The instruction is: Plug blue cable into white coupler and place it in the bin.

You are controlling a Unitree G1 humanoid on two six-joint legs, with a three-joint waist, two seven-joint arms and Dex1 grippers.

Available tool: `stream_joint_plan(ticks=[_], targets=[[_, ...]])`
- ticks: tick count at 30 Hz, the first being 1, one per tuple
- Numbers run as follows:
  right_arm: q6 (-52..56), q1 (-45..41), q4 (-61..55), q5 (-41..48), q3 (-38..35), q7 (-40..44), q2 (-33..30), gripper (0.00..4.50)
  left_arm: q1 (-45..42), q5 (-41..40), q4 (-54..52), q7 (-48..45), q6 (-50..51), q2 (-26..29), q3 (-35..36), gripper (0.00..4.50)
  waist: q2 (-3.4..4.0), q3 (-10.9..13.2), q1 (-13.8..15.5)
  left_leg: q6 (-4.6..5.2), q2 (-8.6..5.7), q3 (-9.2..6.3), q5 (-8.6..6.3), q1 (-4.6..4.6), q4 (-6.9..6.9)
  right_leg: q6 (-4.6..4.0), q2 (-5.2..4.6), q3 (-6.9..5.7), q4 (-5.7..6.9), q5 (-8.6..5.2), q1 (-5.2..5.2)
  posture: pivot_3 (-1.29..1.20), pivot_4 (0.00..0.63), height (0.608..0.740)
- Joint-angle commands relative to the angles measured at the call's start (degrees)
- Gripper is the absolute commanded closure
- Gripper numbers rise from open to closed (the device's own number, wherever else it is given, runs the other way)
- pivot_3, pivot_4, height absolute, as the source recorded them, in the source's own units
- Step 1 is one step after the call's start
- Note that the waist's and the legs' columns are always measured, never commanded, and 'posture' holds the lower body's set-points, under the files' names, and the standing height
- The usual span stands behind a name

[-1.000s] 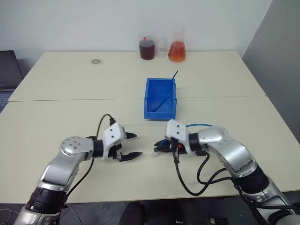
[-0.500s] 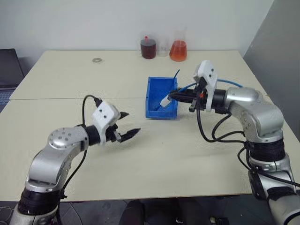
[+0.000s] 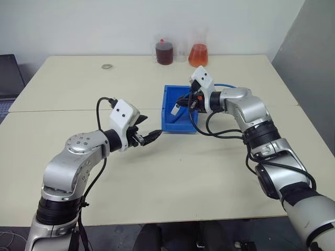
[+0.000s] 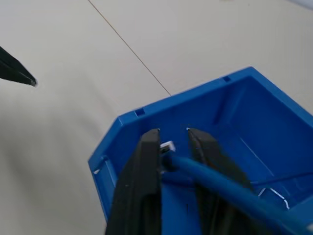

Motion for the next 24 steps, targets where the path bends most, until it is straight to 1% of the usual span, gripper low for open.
stream_joint_plan(ticks=[1, 4, 5, 8, 9, 13, 16, 18, 20, 21, 22, 24], targets=[[-5.67, -6.69, 10.37, -2.05, -2.03, -0.92, 0.1, 2.5, -0.69, -0.12, -0.86, 0.17, -1.64, -0.12, -0.46, 0.64, 0.0, 0.0, -0.02, 0.0, -0.01, 0.01, 0.0, 0.0, 0.03, 0.0, 0.0, 0.01, 0.02, 0.0, 0.0, 0.0, 0.15, 0.74], [-7.94, -10.56, 18.22, -2.65, -4.11, -4.54, -0.17, 1.66, -0.87, -0.02, -0.41, 0.42, -2.08, -0.53, -0.98, 0.64, 0.0, 0.0, -0.01, 0.0, 0.01, 0.01, 0.0, 0.0, 0.07, -0.01, 0.0, 0.03, 0.05, 0.01, 0.0, 0.0, 0.15, 0.74], [-8.6, -11.99, 20.91, -2.12, -6.02, -8.84, -0.21, 1.54, -1.0, 0.03, -0.08, 0.36, -2.41, -0.68, -1.13, 0.64, 0.0, 0.0, -0.01, 0.0, 0.0, 0.01, 0.0, 0.0, 0.07, -0.01, 0.0, 0.03, 0.06, 0.01, 0.0, 0.0, 0.15, 0.74], [-11.19, -14.32, 25.82, -1.82, -9.91, -18.08, -0.91, 0.82, -1.51, 0.13, 0.8, 0.52, -3.22, -1.36, -1.62, 0.64, 0.0, 0.0, 0.01, -0.01, 0.02, 0.01, 0.01, -0.01, 0.1, -0.02, -0.01, 0.18, 0.08, 0.01, 0.0, 0.0, 0.15, 0.74], [-11.87, -14.68, 26.63, -1.74, -10.88, -19.76, -1.07, 0.82, -1.62, 0.14, 1.0, 0.56, -3.38, -1.5, -1.71, 0.64, 0.0, 0.0, 0.02, -0.05, 0.0, 0.05, 0.03, -0.01, 0.1, -0.02, -0.01, 0.25, 0.1, 0.01, -0.01, 0.0, 0.15, 0.74], [-13.1, -15.17, 28.04, 2.4, -19.0, -29.2, -2.38, 0.82, -1.35, -0.78, 1.57, 0.4, -3.97, -2.79, -1.1, 0.64, 0.0, 0.0, -0.01, -0.14, 0.0, 0.28, 0.08, 0.03, 0.1, -0.02, -0.01, 0.48, 0.12, 0.01, -0.02, 0.0, 0.15, 0.74], [-13.79, -14.4, 27.27, 5.85, -24.95, -33.48, -3.84, 0.82, -0.23, -0.35, 1.46, 0.1, -5.44, -3.02, -1.16, 0.64, 0.0, 0.0, -0.01, -0.13, 0.05, 0.59, 0.08, 0.03, 0.12, -0.02, -0.04, 0.6, 0.12, 0.02, -0.04, 0.0, 0.15, 0.74], [-14.32, -13.85, 26.46, 6.81, -27.05, -34.79, -4.69, 0.82, 0.15, -0.08, 1.46, 0.57, -5.77, -3.32, -1.31, 0.64, 0.0, 0.0, 0.0, -0.11, 0.06, 0.73, 0.07, 0.05, 0.12, -0.02, -0.05, 0.69, 0.13, 0.02, -0.05, 0.0, 0.15, 0.74], [-14.14, -9.62, 19.84, 6.52, -26.17, -30.59, -5.71, 0.82, 1.1, 2.56, 1.88, 2.88, -7.38, -3.33, -1.76, 0.64, -0.01, -0.01, -0.01, -0.01, 0.09, 0.99, 0.01, 0.09, 0.12, -0.01, -0.05, 0.81, 0.13, 0.02, -0.05, 0.0, 0.15, 0.74], [-13.88, -6.33, 14.6, 6.82, -25.58, -28.32, -5.98, 0.82, 1.54, 4.14, 2.14, 4.56, -8.17, -3.6, -1.91, 0.64, -0.02, -0.02, 0.0, 0.01, 0.13, 1.11, 0.0, 0.11, 0.13, 0.0, -0.06, 0.86, 0.12, 0.03, -0.06, 0.0, 0.15, 0.74], [-12.17, -1.16, 6.17, 7.62, -24.54, -25.88, -5.99, 0.82, 2.23, 6.24, 2.41, 6.63, -9.79, -3.93, -2.05, 0.64, -0.03, -0.03, 0.01, 0.03, 0.14, 1.17, -0.01, 0.11, 0.14, 0.01, -0.06, 0.89, 0.11, 0.03, -0.05, 0.0, 0.15, 0.74], [-11.0, 12.44, -14.82, 7.42, -21.64, -24.63, -6.09, 0.82, 3.92, 9.64, 2.52, 10.58, -12.08, -4.93, -2.09, 0.64, -0.11, -0.13, 0.24, 0.04, 0.18, 1.31, -0.02, 0.11, 0.16, 0.04, -0.08, 0.94, 0.06, 0.04, -0.03, 0.0, 0.15, 0.74]])
